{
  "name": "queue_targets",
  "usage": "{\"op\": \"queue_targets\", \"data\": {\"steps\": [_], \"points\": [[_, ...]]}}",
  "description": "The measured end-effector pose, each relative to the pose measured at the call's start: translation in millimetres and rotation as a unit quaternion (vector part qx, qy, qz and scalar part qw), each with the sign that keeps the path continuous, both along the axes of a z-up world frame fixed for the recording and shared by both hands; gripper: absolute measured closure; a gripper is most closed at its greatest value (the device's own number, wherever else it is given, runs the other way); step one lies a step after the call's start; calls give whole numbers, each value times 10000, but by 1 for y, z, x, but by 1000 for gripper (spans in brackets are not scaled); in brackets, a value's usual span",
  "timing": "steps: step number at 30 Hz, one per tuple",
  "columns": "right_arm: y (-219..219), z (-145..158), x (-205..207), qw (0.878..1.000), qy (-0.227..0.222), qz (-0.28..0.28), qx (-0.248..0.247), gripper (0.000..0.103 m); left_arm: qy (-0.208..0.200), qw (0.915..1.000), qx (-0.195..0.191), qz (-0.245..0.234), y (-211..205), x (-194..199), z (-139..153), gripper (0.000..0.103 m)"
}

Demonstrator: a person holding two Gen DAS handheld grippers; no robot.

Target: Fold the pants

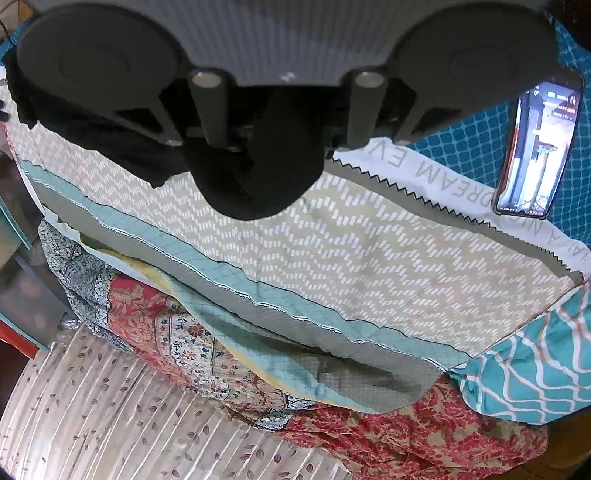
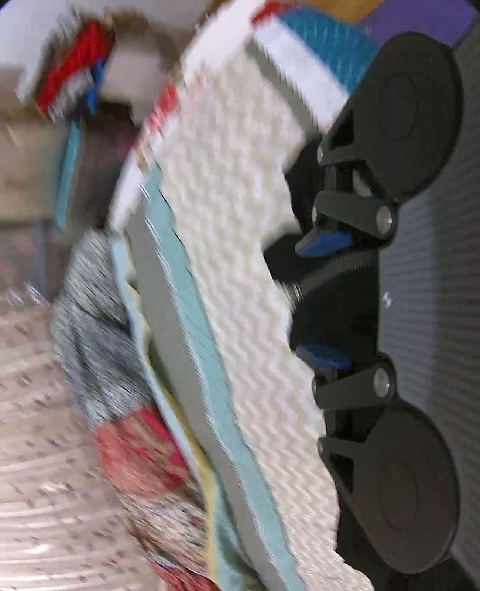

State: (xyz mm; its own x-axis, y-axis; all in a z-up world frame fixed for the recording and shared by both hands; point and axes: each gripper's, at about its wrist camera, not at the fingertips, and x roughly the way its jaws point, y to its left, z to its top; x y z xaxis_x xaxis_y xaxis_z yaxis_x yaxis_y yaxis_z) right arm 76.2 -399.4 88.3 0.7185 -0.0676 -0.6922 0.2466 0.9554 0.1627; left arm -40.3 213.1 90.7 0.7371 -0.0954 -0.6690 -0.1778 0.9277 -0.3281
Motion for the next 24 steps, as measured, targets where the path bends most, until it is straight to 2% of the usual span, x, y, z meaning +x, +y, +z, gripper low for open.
{"op": "queue_targets", "data": {"steps": [2, 3, 4, 5, 7, 8, 11, 14, 16, 18, 20, 22, 24], "points": [[9, -20, 20, 9989, 425, 138, -111, 38, -12, 10000, 48, -26, -1, 1, 2, 83], [10, -30, 28, 9976, 651, 153, -176, 48, -27, 10000, 73, -45, -1, 2, 4, 83], [7, -40, 34, 9963, 820, 106, -240, 68, -54, 9999, 98, -66, 0, 4, 7, 84], [0, -40, 35, 9965, 821, -25, -172, 93, -92, 9999, 125, -69, 0, 6, 10, 84], [-24, -21, 27, 9976, 295, -548, 301, 95, -205, 9996, 178, -51, 3, 13, 19, 84], [-41, -4, 20, 9945, -93, -912, 507, 95, -271, 9995, 186, -21, 5, 17, 23, 84], [-83, 35, 2, 9754, -1043, -1553, 1167, 95, -488, 9987, -20, 121, 18, 35, 36, 84], [-109, 63, 0, 9572, -1611, -1794, 1598, 95, -649, 9968, -396, 239, 30, 62, 44, 84], [-116, 68, 18, 9560, -1573, -1747, 1753, 95, -741, 9956, -499, 292, 33, 83, 45, 84], [-114, 68, 50, 9626, -1369, -1606, 1700, 95, -792, 9955, -391, 329, 31, 109, 48, 84], [-108, 65, 80, 9673, -1258, -1499, 1612, 95, -699, 9958, -487, 327, 32, 139, 49, 84], [-106, 65, 106, 9638, -1211, -1545, 1802, 95, -601, 9963, -516, 343, 33, 166, 54, 85], [-103, 70, 122, 9508, -1320, -1707, 2222, 95, -647, 9960, -447, 428, 35, 191, 65, 85]]}}
